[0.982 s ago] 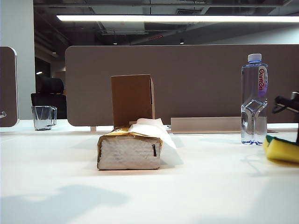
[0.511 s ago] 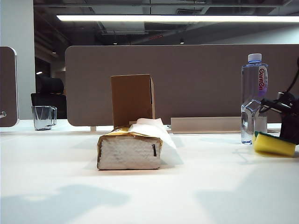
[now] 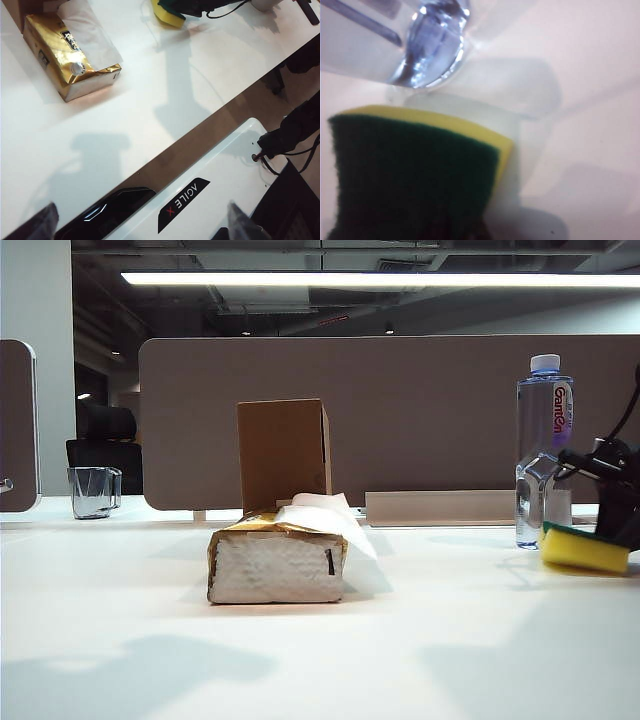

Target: Move the sponge from left to right to wipe the table, avoiding obstacles on the table, and finally reaching the bottle of mineral water.

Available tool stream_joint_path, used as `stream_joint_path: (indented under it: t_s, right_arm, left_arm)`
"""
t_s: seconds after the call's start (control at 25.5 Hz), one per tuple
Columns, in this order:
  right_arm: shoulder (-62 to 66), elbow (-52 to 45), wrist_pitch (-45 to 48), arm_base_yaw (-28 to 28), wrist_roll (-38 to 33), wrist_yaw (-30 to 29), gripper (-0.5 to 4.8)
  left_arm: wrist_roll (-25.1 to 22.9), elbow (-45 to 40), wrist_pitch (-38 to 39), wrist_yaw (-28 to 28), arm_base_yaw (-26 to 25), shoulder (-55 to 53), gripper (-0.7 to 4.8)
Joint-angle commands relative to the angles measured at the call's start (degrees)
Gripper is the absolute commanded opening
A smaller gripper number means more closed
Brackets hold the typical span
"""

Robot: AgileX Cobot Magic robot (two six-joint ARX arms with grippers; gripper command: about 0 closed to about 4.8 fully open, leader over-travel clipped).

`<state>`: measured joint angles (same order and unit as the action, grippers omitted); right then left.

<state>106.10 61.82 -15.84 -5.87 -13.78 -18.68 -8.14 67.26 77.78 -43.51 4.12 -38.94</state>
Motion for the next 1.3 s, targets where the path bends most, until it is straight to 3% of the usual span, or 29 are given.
stream_joint_path:
  t_s: [0.04, 0.24, 0.67, 0.94, 1.06, 1.3]
  right_arm:
    - [1.1, -1.6, -8.0, -0.1, 0.4, 4.4, 1.17]
    - [-3.5, -1.5, -7.8, -0.1, 0.3, 4.6, 1.33]
    - [-6.4, -1.5, -7.0, -0.1, 0.3, 1.8, 2.78]
    - [-6.5, -1.5, -6.6, -0.1, 0.3, 0.5, 2.87]
    - [-6.5, -1.5, -6.2, -0.1, 0.1, 0.5, 3.40]
    - [-6.7, 0.5, -6.7, -0.1, 0.1, 0.5, 3.42]
  left_arm:
    - [-0.4, 0.2, 0.5, -0.5, 0.0, 0.0, 4.39]
    - [-0.4, 0.2, 0.9, -0.5, 0.0, 0.0, 4.39]
    - [-0.4, 0.2, 1.0, -0.5, 0.0, 0.1, 4.38]
    - [-0.4, 0.2, 1.0, -0.5, 0.0, 0.3, 4.38]
    - [-0.4, 0.2, 1.1, -0.5, 0.0, 0.3, 4.38]
    - [-0.4, 0.2, 1.1, -0.5, 0.0, 0.3, 4.38]
